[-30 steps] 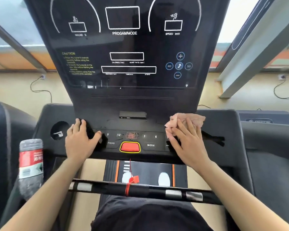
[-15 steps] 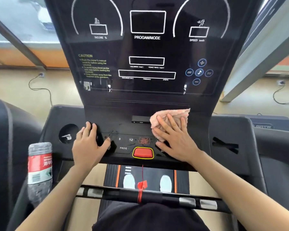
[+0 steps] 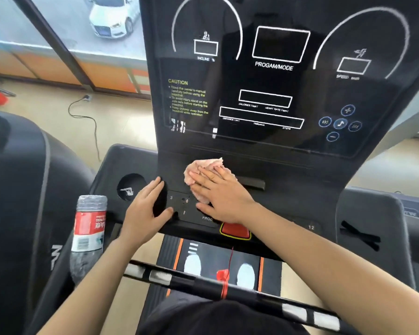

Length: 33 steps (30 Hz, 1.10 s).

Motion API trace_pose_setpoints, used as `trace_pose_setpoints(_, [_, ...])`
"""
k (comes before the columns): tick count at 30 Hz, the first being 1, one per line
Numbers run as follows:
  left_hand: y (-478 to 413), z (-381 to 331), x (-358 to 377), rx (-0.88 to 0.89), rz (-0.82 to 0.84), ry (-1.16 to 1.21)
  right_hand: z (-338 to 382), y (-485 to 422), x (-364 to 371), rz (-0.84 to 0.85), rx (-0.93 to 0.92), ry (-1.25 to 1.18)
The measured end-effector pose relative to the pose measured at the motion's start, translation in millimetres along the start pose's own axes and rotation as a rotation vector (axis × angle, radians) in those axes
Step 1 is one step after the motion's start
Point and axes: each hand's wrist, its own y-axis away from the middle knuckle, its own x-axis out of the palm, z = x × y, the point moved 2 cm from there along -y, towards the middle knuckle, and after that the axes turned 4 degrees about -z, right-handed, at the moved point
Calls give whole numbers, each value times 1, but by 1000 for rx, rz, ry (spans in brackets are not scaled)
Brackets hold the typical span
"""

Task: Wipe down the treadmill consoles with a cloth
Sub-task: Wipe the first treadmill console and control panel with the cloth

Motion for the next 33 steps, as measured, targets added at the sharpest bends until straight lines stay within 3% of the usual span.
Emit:
trace_pose_setpoints(5, [19,19,-5,-25,-97,63,30,-44,2,56,-44,-84])
trace_pose_setpoints(10, [42,27,-9,-85,-380,156,64,-78,1,89,-103,-181])
trace_pose_setpoints(12, [47,27,-8,-41,-419,141,68,-76,-2,36,-156,-314])
trace_pose_setpoints(14, [45,25,-8,41,-420,117,65,-59,-9,-118,-191,-362])
trace_pose_setpoints(18, [29,16,-1,265,-372,-14,46,6,-16,-343,17,-362])
trace_pose_setpoints(24, [-32,2,13,481,-115,-283,24,96,1,-391,428,-199])
trace_pose_setpoints(29, [-41,14,22,505,5,-473,17,140,20,-220,712,-81])
trace_pose_setpoints(33, [-22,15,25,453,43,-473,15,148,24,-157,743,-51])
